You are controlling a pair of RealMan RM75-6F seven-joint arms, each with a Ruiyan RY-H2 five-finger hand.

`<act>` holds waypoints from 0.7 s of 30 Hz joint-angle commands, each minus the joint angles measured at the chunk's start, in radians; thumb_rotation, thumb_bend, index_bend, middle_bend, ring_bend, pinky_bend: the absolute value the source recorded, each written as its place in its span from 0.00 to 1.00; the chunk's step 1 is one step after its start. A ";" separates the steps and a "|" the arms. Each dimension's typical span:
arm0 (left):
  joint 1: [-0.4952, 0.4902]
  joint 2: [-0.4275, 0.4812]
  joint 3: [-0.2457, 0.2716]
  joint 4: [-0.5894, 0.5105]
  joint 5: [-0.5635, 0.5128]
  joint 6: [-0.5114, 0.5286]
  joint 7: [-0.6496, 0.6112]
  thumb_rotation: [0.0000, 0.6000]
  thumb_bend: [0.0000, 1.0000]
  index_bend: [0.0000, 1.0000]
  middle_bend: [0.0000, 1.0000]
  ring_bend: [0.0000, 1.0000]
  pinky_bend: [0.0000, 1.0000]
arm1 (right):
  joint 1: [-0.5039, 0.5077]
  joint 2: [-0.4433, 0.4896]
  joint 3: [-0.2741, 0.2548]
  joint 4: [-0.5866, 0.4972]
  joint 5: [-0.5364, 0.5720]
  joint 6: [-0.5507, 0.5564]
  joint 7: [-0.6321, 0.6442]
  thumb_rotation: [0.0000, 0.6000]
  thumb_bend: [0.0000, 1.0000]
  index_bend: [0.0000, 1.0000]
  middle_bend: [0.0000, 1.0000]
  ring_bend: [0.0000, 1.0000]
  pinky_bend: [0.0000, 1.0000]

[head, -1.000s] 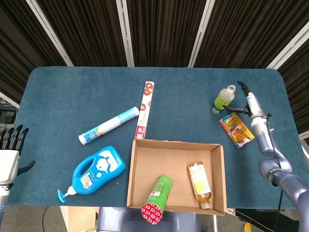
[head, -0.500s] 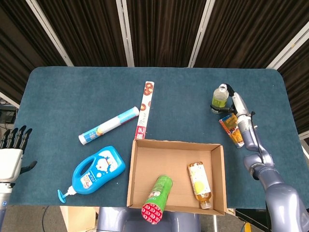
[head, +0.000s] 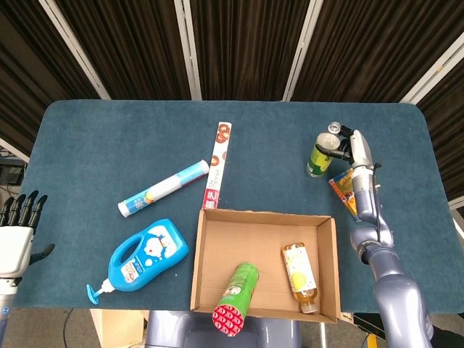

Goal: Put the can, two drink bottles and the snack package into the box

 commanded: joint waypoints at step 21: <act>0.045 0.069 0.031 -0.025 0.113 0.128 -0.137 1.00 0.09 0.00 0.00 0.00 0.05 | -0.139 0.657 0.126 -1.486 0.308 0.278 -0.725 1.00 0.27 0.77 0.75 0.73 0.87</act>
